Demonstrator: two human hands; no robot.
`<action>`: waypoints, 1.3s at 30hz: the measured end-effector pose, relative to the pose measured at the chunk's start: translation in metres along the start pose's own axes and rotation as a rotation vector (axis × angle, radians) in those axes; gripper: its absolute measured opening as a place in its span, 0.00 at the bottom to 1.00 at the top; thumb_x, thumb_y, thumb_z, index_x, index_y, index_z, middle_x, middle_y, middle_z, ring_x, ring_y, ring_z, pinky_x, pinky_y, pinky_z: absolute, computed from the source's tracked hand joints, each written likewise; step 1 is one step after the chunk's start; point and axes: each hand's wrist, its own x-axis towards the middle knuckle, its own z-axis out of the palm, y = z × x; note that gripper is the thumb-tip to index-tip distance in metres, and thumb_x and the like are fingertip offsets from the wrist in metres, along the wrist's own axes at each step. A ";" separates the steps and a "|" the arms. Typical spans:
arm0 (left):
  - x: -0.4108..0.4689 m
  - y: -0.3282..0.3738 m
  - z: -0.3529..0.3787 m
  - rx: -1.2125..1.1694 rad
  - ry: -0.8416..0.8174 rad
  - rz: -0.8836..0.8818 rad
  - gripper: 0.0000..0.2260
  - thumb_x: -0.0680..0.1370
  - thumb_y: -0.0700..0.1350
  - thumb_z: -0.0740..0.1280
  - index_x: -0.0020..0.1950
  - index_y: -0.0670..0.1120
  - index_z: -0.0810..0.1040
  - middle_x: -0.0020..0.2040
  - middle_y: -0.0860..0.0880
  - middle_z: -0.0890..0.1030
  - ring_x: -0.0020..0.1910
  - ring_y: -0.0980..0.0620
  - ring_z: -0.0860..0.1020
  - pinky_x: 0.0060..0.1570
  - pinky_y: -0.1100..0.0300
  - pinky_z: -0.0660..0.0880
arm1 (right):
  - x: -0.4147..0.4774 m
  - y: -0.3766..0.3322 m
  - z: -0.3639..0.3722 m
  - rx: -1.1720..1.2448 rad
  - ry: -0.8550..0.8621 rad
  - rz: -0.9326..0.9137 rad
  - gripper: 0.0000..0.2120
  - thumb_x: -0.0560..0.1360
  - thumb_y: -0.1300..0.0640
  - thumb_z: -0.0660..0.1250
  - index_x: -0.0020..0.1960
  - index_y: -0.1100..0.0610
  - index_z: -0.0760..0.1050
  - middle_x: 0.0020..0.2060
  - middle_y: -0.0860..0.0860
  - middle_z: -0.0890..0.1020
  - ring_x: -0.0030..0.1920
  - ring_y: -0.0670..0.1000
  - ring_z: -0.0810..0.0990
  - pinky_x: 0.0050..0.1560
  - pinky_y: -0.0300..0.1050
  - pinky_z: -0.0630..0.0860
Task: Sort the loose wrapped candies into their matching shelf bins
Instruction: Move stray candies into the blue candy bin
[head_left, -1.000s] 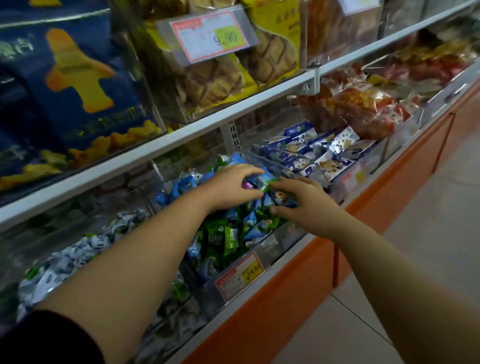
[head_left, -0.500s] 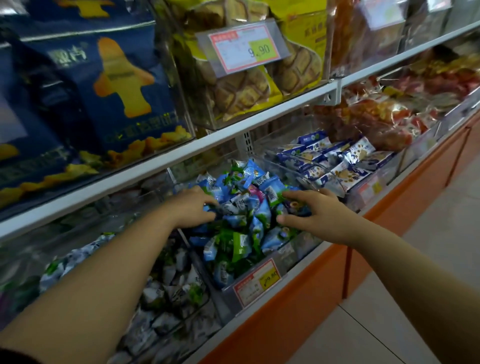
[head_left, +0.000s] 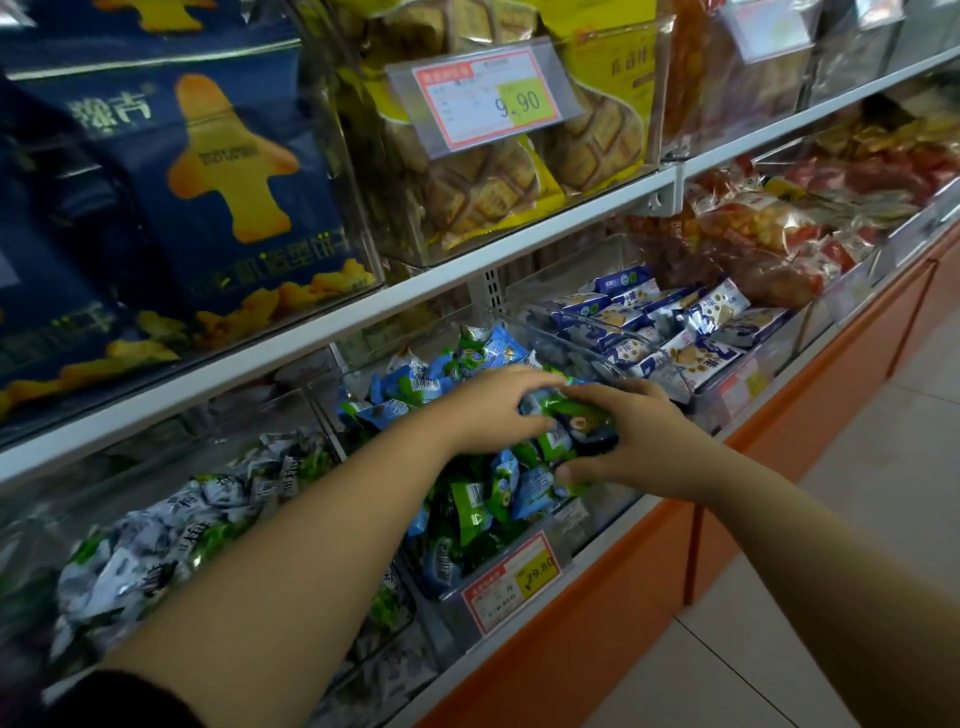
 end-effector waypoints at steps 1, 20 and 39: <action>0.003 -0.001 0.002 -0.001 -0.044 -0.014 0.24 0.80 0.52 0.62 0.75 0.54 0.61 0.74 0.49 0.61 0.71 0.50 0.63 0.65 0.58 0.61 | 0.000 0.004 -0.003 0.022 0.010 -0.014 0.38 0.66 0.38 0.72 0.72 0.41 0.61 0.68 0.50 0.69 0.72 0.56 0.59 0.68 0.58 0.64; -0.058 -0.059 -0.004 0.118 -0.002 -0.191 0.18 0.76 0.63 0.59 0.63 0.60 0.72 0.65 0.55 0.67 0.63 0.53 0.69 0.67 0.45 0.63 | -0.010 -0.017 0.011 -0.325 -0.005 0.046 0.39 0.66 0.30 0.65 0.73 0.40 0.59 0.74 0.45 0.58 0.75 0.59 0.36 0.66 0.73 0.31; 0.011 -0.030 -0.007 -0.011 0.135 -0.142 0.20 0.79 0.48 0.65 0.71 0.48 0.69 0.69 0.48 0.71 0.65 0.50 0.71 0.60 0.59 0.67 | -0.009 -0.011 0.000 0.051 0.195 0.065 0.19 0.76 0.47 0.65 0.65 0.52 0.74 0.60 0.51 0.78 0.49 0.51 0.80 0.47 0.42 0.73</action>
